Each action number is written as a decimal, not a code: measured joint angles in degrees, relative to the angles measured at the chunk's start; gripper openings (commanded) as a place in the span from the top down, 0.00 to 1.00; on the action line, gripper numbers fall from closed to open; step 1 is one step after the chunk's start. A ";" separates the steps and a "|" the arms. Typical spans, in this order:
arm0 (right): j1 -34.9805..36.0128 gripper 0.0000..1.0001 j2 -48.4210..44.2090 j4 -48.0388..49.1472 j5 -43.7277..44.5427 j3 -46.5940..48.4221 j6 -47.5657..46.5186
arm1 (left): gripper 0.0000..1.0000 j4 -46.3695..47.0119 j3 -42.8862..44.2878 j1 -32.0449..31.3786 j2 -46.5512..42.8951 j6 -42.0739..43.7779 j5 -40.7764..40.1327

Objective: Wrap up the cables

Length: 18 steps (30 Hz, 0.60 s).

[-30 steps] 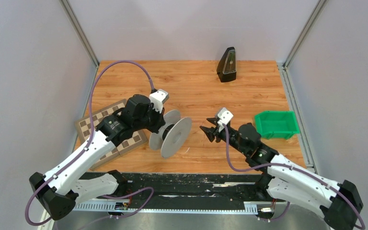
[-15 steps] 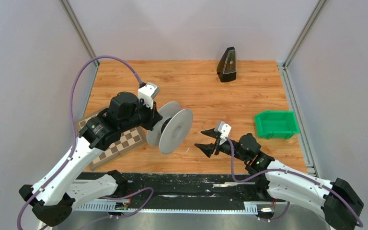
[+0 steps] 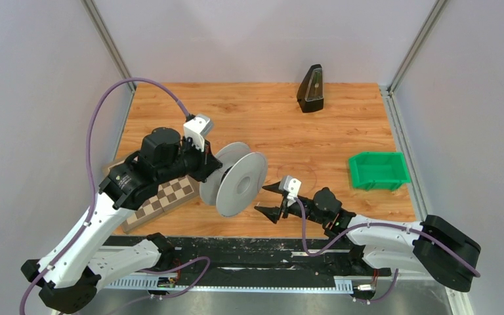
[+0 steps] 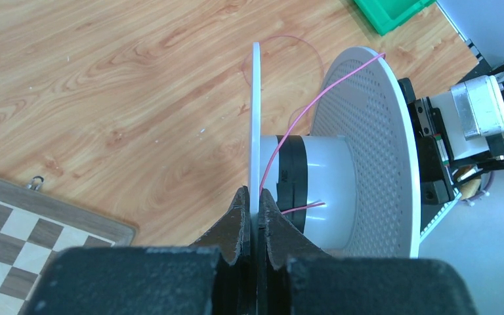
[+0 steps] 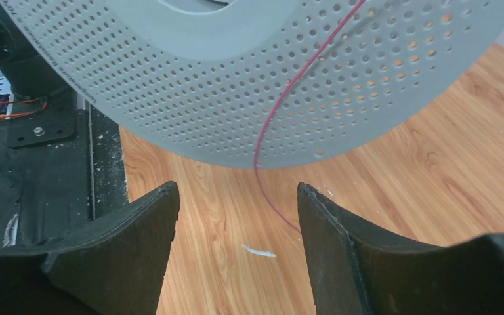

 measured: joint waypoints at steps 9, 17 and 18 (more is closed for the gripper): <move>0.68 0.35 1.42 5.92 2.03 -0.81 -5.66 | 1.00 -0.44 0.09 0.00 -1.73 -0.17 2.71; 0.92 0.97 5.46 6.54 4.46 -0.98 -6.71 | 1.00 1.57 -0.42 0.00 -4.61 -0.70 5.84; 0.94 1.00 5.01 6.97 5.57 -1.25 -6.43 | 1.00 1.62 -0.42 0.00 -4.81 -0.66 6.08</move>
